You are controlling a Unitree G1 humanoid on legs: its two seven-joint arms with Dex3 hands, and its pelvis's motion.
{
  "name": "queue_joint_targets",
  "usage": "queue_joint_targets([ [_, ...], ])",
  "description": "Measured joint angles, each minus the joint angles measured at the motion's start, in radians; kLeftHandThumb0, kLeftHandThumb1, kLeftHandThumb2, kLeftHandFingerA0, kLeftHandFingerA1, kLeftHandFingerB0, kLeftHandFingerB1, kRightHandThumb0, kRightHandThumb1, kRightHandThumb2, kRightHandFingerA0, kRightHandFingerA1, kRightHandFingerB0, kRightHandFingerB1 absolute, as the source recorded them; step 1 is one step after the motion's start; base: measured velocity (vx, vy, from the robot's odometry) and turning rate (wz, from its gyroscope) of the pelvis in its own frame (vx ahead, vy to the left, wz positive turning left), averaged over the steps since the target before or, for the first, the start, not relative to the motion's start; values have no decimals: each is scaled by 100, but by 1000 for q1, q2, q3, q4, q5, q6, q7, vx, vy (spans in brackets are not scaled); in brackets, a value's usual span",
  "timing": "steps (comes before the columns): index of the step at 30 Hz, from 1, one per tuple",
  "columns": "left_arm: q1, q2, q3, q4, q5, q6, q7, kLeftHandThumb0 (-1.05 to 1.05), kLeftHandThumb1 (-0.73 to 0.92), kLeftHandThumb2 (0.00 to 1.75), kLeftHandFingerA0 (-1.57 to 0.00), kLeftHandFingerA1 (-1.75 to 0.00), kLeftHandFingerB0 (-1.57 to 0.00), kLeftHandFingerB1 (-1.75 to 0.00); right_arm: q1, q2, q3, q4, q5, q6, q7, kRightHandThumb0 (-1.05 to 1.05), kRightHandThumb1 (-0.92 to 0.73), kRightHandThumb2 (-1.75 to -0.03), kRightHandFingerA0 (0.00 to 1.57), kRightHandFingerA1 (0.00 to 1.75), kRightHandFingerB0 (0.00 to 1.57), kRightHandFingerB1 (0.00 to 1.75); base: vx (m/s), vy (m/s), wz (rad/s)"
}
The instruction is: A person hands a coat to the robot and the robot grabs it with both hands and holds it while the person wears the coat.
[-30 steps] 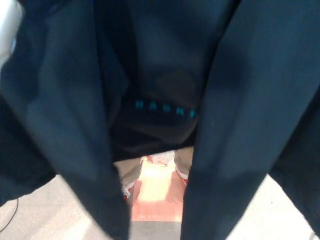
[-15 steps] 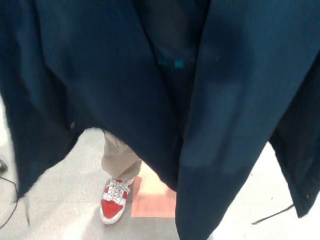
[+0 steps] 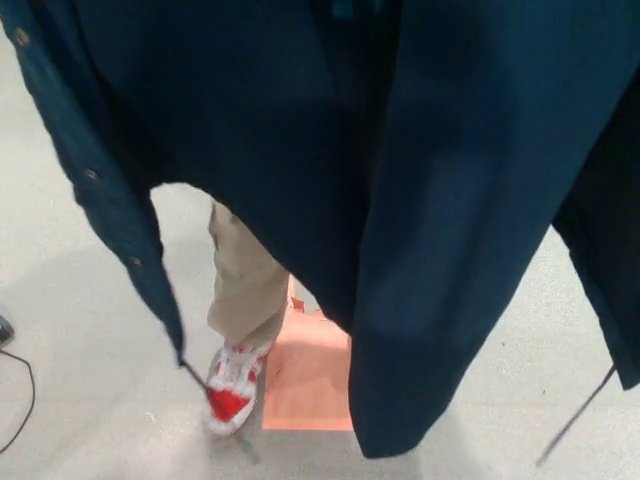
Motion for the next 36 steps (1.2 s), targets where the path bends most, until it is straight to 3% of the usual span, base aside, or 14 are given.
queue_joint_targets([
  [3,-53,0,-25,50,14,-17,21,-40,82,65,-95,-175,-67,-159,-58,-2,16,56,-11,-10,-13,-42,-81,-64,96,175,74,166,0,0,0],
  [5,-102,0,-49,94,32,-32,41,-44,86,66,-96,-175,-66,-167,-114,-5,31,107,-22,-23,-26,-45,-80,-64,93,175,74,163,0,0,0],
  [10,-233,-1,-105,197,74,-66,87,-44,84,66,-98,-175,-72,-168,-262,-14,82,232,-60,-45,-72,-45,-80,-64,96,175,80,159,0,0,0],
  [12,-271,-1,-119,222,85,-76,101,-43,85,67,-98,-175,-73,-160,-305,-20,100,260,-73,-52,-89,-45,-80,-65,94,175,80,158,0,0,0],
  [13,-297,-1,-128,238,93,-83,109,-45,85,67,-98,-175,-74,-158,-333,-24,113,279,-82,-58,-102,-50,-63,-100,125,142,99,119,0,0,0],
  [16,-345,-1,-142,267,111,-95,124,-44,85,67,-99,-175,-73,-161,-382,-33,139,313,-102,-69,-126,-50,-64,-102,122,139,96,113,0,0,0],
  [17,-370,-1,-153,281,120,-100,133,-43,84,66,-98,-175,-70,-160,-408,-39,153,329,-113,-74,-140,-47,-81,-65,90,175,73,158,0,0,0],
  [19,-400,-2,-167,297,131,-105,147,-43,85,66,-97,-175,-69,-158,-435,-46,169,348,-124,-82,-155,-46,-82,-64,86,175,67,169,0,0,0],
  [21,-435,-2,-180,313,148,-113,164,-43,85,66,-97,-175,-69,-158,-464,-57,188,368,-138,-92,-176,-46,-82,-64,86,175,67,169,0,0,0],
  [22,-448,-2,-186,319,155,-116,171,-44,80,64,-94,-175,-78,-123,-475,-62,192,375,-143,-96,-185,-47,-81,-64,90,175,71,167,0,0,0],
  [23,-462,-2,-191,325,160,-120,178,-42,78,63,-96,-175,-72,-149,-486,-67,197,382,-148,-100,-195,-45,-80,-64,95,175,73,169,0,0,0],
  [36,-558,14,-218,387,235,-143,264,-43,78,65,-94,-175,-70,-165,-574,-163,235,438,-198,-139,-307,-42,-80,-63,91,175,67,168,0,0,0],
])
